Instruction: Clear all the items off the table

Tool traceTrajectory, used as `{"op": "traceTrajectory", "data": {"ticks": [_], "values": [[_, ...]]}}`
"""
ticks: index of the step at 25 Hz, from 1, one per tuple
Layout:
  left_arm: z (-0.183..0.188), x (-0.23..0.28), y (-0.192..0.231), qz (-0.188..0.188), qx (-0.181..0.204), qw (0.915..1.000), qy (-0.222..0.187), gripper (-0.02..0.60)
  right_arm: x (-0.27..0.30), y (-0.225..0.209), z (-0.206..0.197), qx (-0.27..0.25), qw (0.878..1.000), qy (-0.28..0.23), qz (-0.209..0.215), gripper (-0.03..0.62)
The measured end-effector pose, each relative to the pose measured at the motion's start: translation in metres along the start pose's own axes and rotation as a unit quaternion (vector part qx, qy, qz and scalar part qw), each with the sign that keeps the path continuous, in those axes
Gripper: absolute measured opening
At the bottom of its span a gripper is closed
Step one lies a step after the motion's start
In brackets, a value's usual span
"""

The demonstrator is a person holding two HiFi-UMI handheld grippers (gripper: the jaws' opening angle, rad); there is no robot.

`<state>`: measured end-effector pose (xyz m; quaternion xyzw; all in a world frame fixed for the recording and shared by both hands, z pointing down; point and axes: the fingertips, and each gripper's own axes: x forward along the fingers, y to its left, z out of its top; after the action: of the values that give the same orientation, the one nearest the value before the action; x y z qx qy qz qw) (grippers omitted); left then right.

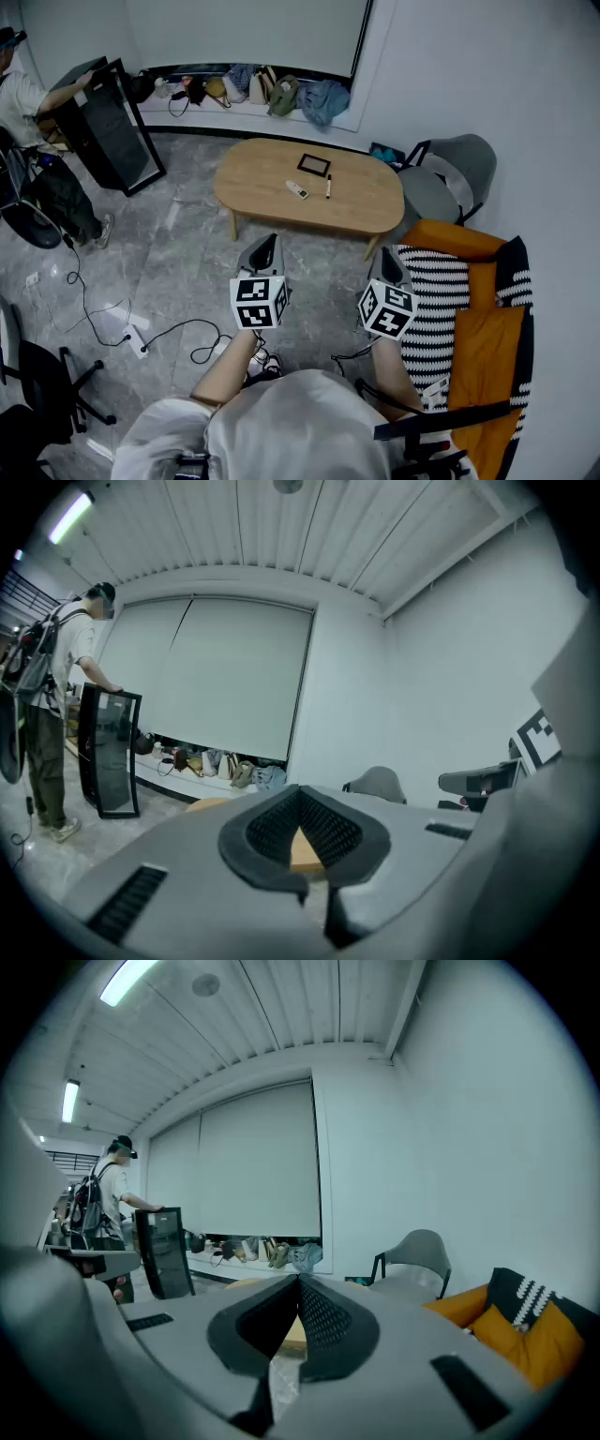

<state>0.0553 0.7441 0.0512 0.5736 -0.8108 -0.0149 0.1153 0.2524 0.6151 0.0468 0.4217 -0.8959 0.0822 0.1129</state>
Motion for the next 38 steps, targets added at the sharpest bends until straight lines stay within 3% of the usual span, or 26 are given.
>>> {"op": "traceTrajectory", "data": {"ticks": [19, 27, 38], "values": [[-0.008, 0.016, 0.05, -0.034, 0.015, 0.999, 0.026, 0.008, 0.018, 0.035, -0.012, 0.033, 0.999, 0.003, -0.034, 0.024], [-0.022, 0.047, 0.035, -0.053, 0.021, 0.9974, 0.044, 0.008, 0.041, 0.011, -0.03, 0.051, 0.997, 0.031, -0.046, 0.025], [-0.004, 0.154, 0.005, -0.033, 0.022, 0.9985, 0.038, 0.008, 0.137, -0.051, 0.003, 0.047, 0.998, 0.026, -0.023, 0.025]]}}
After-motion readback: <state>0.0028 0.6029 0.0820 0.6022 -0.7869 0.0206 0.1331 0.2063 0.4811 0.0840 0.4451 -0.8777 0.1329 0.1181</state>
